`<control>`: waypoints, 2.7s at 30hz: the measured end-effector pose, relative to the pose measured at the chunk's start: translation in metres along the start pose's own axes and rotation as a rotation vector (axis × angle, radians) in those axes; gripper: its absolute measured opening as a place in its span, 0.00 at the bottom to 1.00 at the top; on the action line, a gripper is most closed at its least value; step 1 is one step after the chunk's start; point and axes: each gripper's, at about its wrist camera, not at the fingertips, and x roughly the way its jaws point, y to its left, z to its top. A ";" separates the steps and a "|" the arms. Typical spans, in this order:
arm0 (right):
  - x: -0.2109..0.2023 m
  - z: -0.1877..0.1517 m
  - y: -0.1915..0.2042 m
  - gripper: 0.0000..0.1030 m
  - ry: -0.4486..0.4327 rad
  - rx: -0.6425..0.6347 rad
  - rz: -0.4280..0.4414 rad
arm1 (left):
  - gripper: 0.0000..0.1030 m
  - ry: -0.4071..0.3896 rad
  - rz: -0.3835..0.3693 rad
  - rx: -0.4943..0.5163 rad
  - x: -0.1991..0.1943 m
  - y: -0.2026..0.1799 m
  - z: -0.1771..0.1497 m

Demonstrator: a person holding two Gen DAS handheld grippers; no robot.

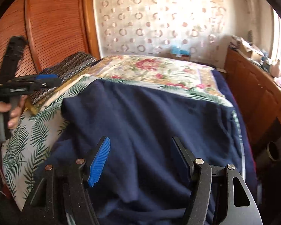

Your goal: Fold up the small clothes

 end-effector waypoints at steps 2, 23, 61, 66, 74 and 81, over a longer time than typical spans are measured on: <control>0.001 -0.002 0.002 0.66 0.011 -0.010 0.013 | 0.72 0.022 -0.002 0.005 0.007 0.000 -0.008; 0.011 -0.019 0.004 0.54 0.101 -0.004 0.031 | 0.34 0.094 -0.017 0.011 0.036 0.011 -0.029; -0.120 -0.070 -0.093 0.07 -0.024 0.206 -0.208 | 0.59 -0.054 -0.265 0.301 0.052 -0.191 0.134; -0.115 -0.075 -0.092 0.11 0.015 0.232 -0.230 | 0.71 -0.071 -0.242 0.315 0.033 -0.182 0.127; -0.142 -0.067 -0.080 0.38 0.006 0.219 -0.282 | 0.71 -0.074 -0.173 0.268 0.029 -0.140 0.116; -0.154 -0.029 -0.076 0.45 -0.050 0.161 -0.305 | 0.71 -0.056 -0.146 0.223 0.039 -0.111 0.101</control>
